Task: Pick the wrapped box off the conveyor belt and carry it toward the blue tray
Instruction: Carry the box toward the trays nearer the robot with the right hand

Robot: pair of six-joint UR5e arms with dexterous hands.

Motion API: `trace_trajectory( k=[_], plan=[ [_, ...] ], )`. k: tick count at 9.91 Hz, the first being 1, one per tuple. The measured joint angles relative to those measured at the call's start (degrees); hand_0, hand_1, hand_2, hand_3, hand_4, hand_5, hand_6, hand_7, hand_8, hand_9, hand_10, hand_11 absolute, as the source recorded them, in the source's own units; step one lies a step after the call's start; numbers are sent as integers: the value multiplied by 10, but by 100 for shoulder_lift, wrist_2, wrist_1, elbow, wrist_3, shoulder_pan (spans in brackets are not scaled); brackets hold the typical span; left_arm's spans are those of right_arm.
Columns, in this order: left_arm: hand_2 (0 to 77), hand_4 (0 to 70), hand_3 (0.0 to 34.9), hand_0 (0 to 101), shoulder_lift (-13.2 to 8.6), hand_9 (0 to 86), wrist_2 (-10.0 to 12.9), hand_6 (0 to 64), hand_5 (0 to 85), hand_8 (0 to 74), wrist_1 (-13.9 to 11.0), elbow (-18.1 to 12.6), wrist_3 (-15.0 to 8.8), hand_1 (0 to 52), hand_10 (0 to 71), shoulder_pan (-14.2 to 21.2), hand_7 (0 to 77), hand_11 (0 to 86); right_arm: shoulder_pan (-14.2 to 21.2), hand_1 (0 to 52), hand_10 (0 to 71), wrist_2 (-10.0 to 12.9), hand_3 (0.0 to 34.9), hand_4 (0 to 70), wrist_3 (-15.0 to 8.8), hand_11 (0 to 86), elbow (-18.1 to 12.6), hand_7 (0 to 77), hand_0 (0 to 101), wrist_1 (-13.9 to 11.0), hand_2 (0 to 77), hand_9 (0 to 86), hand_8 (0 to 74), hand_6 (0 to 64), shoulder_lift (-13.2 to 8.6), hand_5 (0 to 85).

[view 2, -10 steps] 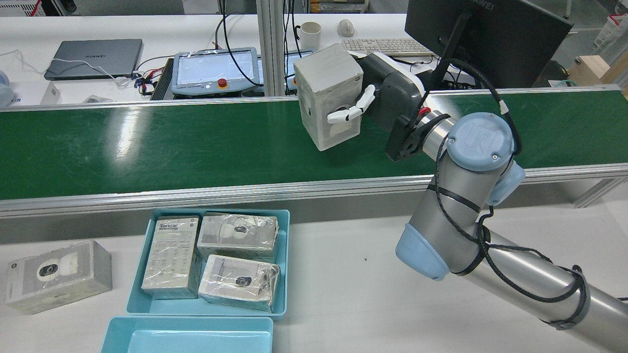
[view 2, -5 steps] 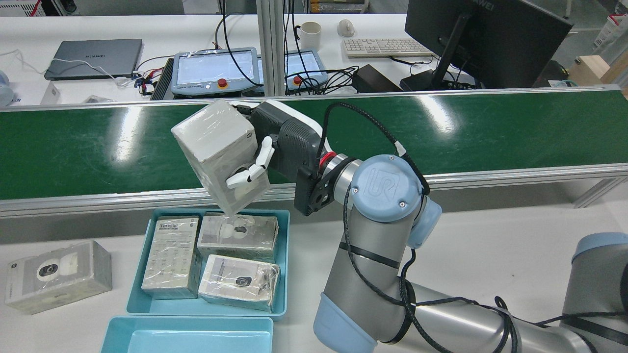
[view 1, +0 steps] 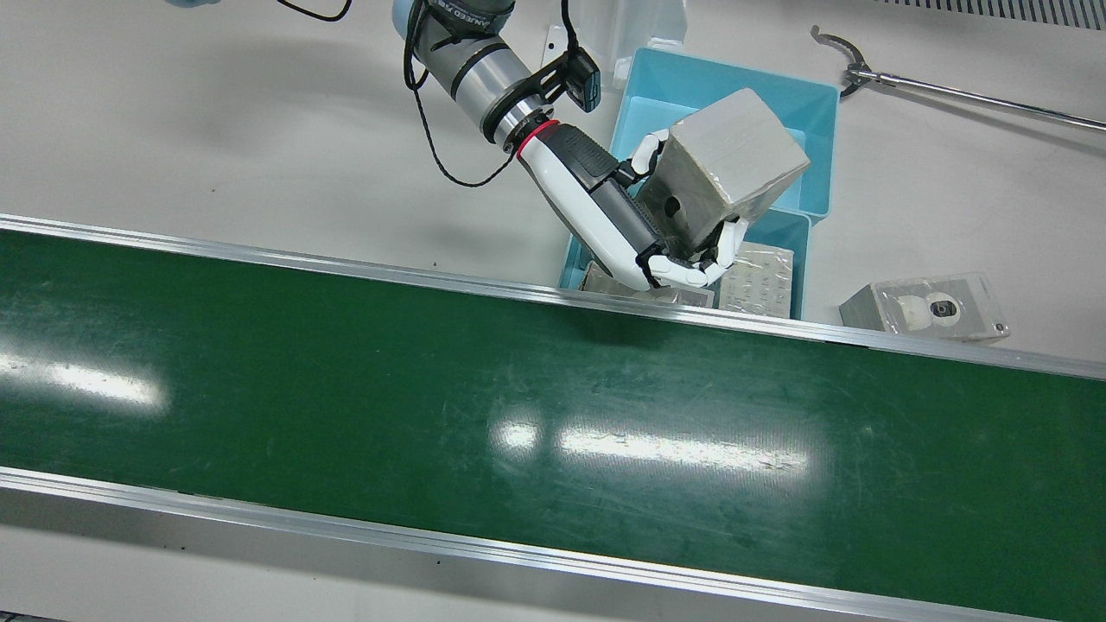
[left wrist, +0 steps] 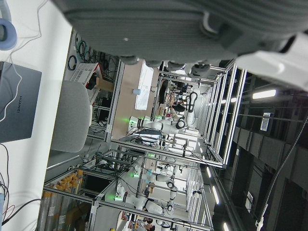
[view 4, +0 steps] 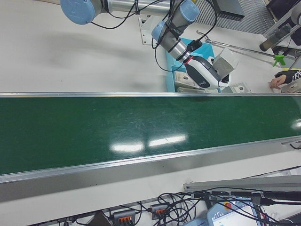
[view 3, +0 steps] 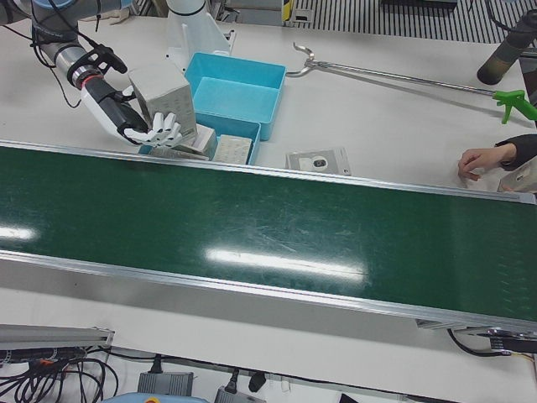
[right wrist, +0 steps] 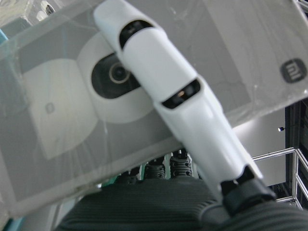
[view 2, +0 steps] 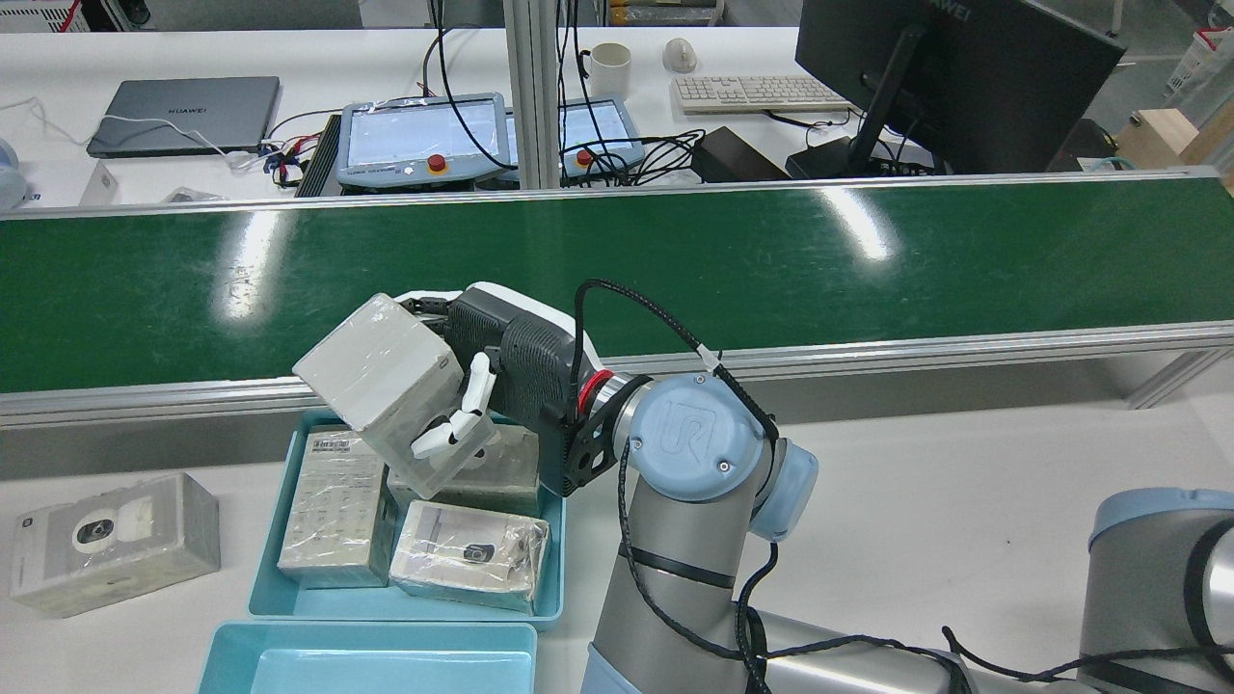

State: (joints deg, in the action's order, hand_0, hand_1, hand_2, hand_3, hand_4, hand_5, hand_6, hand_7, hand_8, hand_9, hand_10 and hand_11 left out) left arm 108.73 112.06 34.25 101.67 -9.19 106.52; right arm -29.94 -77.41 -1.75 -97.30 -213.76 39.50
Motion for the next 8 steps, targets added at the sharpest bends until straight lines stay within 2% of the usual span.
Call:
trace_trajectory(
  k=[1,2,3,4,5,6,7,8],
  plan=[
    [5,0,0,0,0,0,0,5,11,5,0,0,0,0,5,0,5,5,54,44,191,-23,0,284,47,349,68,338,597,83,327,376,344,415,7,540],
    [11,0,0,0,0,0,0,5,11,5,0,0,0,0,5,0,5,5,103,109,71,-42,0,240,74,267,134,316,587,159,267,289,240,365,-6,507],
    [11,0,0,0,0,0,0,5,11,5,0,0,0,0,0,0,5,5,135,240,0,-69,0,175,85,147,187,273,544,233,147,191,120,300,-42,431],
    [5,0,0,0,0,0,0,5,11,5,0,0,0,0,5,0,5,5,159,245,0,-95,11,185,96,16,218,213,501,291,120,87,0,218,-109,327],
    [5,0,0,0,0,0,0,5,11,5,0,0,0,0,5,0,5,5,176,245,0,-137,11,185,107,16,235,213,501,326,120,87,0,218,-195,327],
    [5,0,0,0,0,5,0,5,11,5,0,0,0,0,0,0,5,5,180,191,0,-183,35,175,114,16,241,44,512,341,22,11,0,22,-262,98],
    [11,0,0,0,0,5,0,5,11,5,0,0,0,0,0,0,5,5,179,169,0,-217,61,175,121,11,225,93,520,348,60,11,0,71,-297,158],
    [11,0,0,0,0,5,0,5,11,5,0,0,0,0,0,0,5,5,152,169,0,-212,61,175,145,11,176,93,520,350,60,11,0,71,-283,158]
  ],
)
